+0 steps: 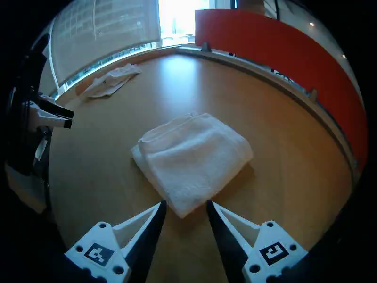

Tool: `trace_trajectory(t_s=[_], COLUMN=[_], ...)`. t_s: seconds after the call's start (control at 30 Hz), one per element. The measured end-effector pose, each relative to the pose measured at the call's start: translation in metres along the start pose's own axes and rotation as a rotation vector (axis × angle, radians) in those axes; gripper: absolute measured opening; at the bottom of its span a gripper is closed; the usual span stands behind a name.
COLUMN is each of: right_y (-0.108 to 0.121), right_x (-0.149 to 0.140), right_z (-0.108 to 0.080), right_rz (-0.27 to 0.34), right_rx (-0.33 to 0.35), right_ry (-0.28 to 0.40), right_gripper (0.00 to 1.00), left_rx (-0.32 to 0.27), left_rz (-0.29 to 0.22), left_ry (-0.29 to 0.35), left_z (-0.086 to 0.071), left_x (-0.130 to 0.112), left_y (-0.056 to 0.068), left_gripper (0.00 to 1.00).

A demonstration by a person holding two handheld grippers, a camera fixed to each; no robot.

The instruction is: Fold towel

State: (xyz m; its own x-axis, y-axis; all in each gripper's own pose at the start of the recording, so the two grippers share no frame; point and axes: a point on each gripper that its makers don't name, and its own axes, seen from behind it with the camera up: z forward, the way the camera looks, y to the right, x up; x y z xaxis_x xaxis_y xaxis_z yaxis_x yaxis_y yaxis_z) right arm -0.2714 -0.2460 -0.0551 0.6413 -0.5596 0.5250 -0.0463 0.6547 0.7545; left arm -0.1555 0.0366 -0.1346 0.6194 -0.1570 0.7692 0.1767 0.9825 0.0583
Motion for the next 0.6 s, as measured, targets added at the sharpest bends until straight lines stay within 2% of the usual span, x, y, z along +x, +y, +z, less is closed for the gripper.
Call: trace_trajectory(t_s=[0.33,0.6], right_y=[-0.002,-0.004], right_x=[-0.014,-0.016], right_z=[0.008,0.009], right_rz=[0.008,0.038], right_rx=[-0.026,-0.026], right_ry=[-0.016,-0.008], right_gripper=[0.57,0.37], left_rx=[-0.001,-0.001], left_rz=[-0.003,-0.004], left_ry=[-0.002,-0.002], left_z=[-0.001,0.000], left_x=[-0.003,-0.004], left_y=[0.001,0.001], left_gripper=[0.94,0.94])
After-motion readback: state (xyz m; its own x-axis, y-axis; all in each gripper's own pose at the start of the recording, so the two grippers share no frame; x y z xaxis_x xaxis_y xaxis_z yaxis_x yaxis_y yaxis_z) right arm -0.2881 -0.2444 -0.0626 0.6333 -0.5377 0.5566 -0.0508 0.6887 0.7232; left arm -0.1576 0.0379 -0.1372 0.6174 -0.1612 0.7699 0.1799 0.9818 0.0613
